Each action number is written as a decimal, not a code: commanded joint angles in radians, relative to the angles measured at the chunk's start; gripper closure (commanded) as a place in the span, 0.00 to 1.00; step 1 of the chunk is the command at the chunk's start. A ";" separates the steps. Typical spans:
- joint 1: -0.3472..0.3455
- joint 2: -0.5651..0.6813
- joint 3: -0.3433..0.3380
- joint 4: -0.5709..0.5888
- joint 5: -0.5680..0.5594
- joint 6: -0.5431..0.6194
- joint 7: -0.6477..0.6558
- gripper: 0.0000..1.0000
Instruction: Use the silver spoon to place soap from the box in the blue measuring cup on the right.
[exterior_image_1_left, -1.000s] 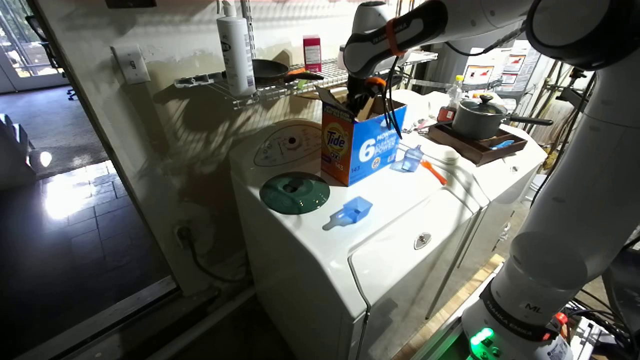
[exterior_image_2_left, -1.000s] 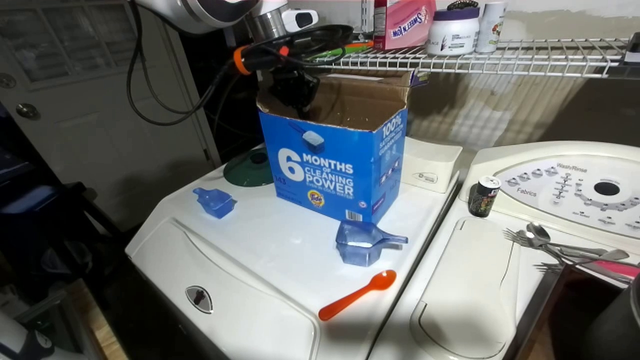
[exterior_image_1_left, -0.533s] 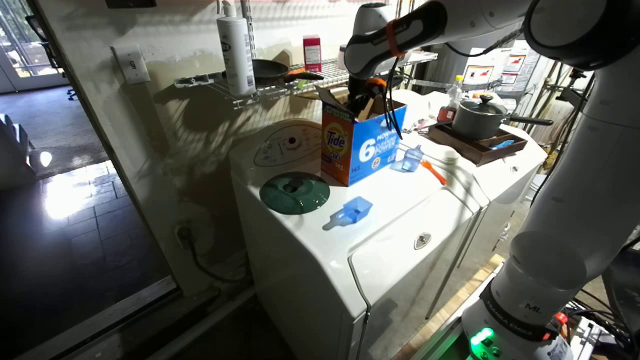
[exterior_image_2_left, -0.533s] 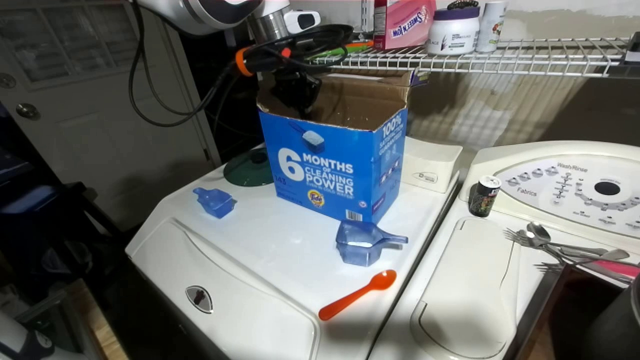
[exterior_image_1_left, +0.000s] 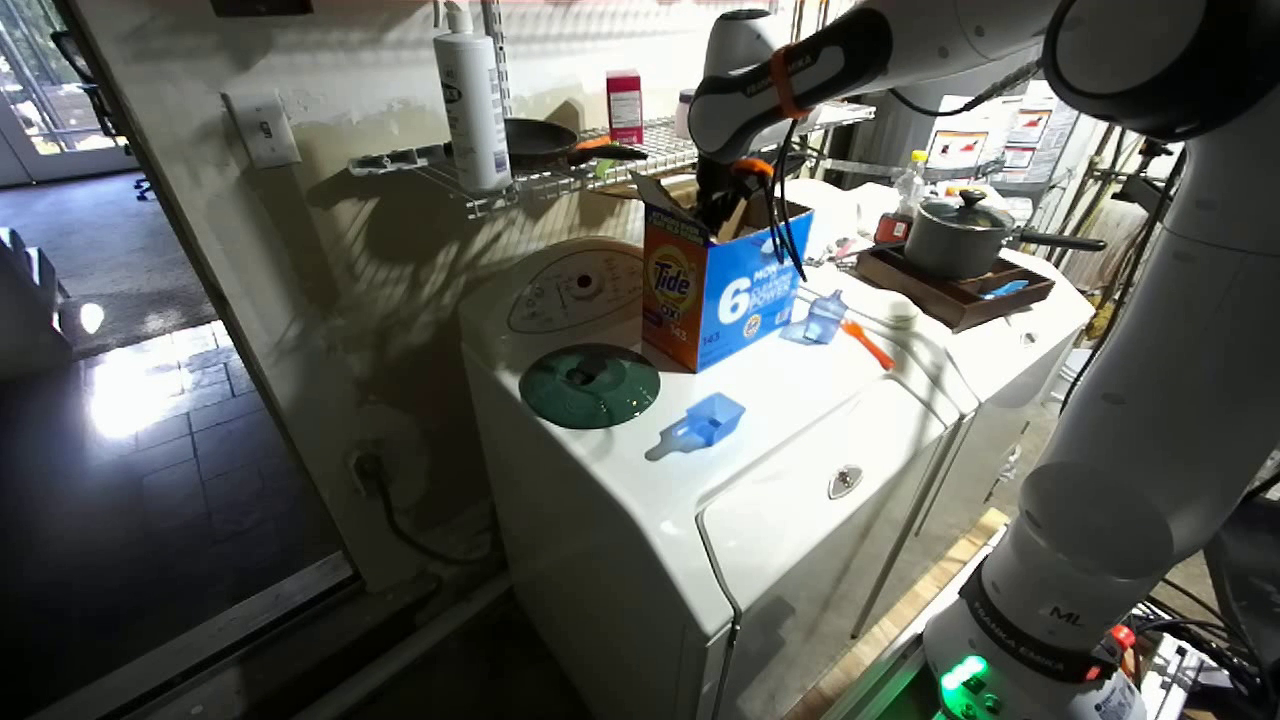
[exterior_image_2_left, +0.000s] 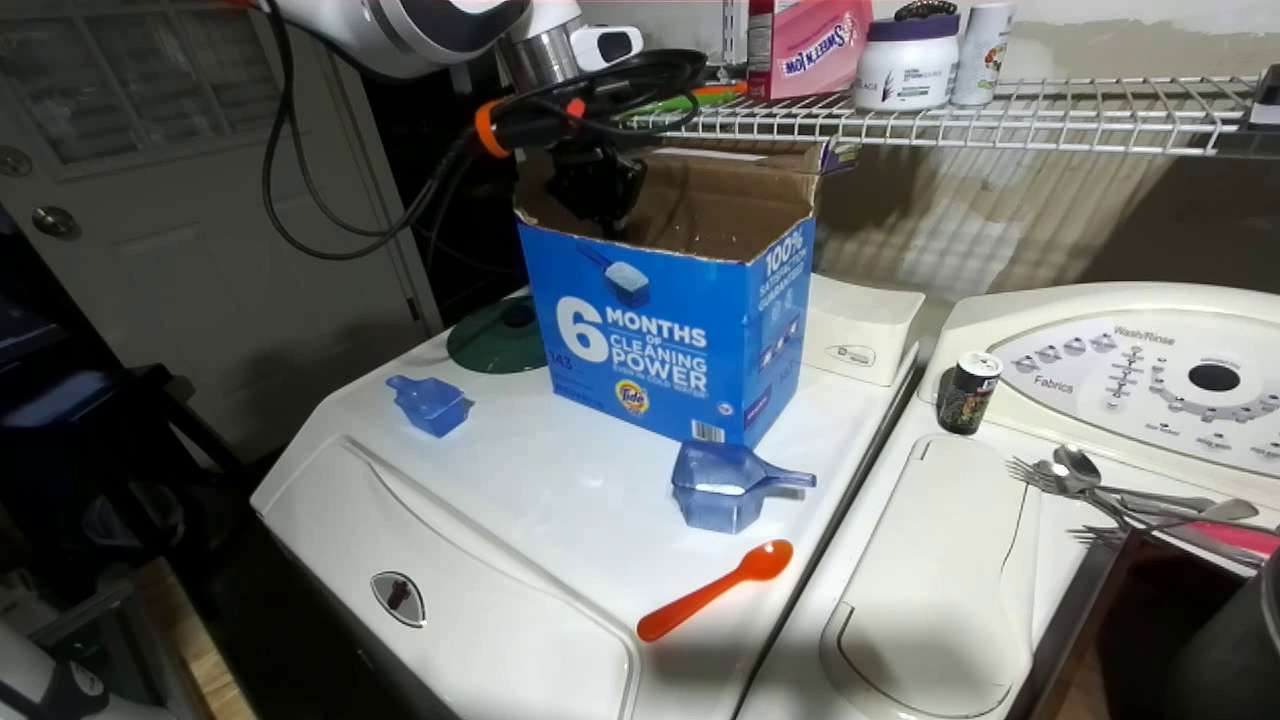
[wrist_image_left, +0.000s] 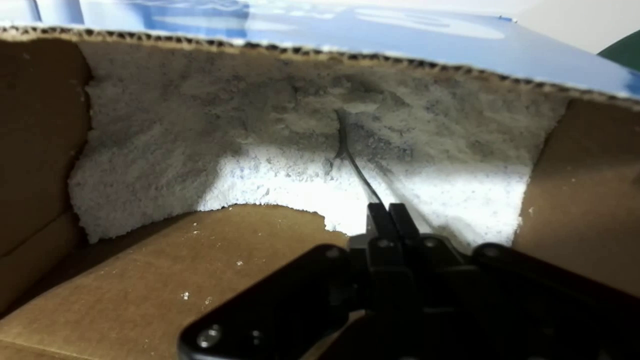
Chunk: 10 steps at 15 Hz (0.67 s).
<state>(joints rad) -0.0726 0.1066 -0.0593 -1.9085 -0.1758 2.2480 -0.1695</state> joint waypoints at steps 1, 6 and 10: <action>0.004 0.018 -0.013 -0.001 -0.078 0.026 0.041 0.99; 0.010 0.013 -0.015 -0.006 -0.162 0.030 0.089 0.99; 0.014 0.005 -0.017 -0.010 -0.236 0.030 0.135 0.99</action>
<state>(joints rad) -0.0673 0.1148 -0.0614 -1.9090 -0.3373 2.2571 -0.0853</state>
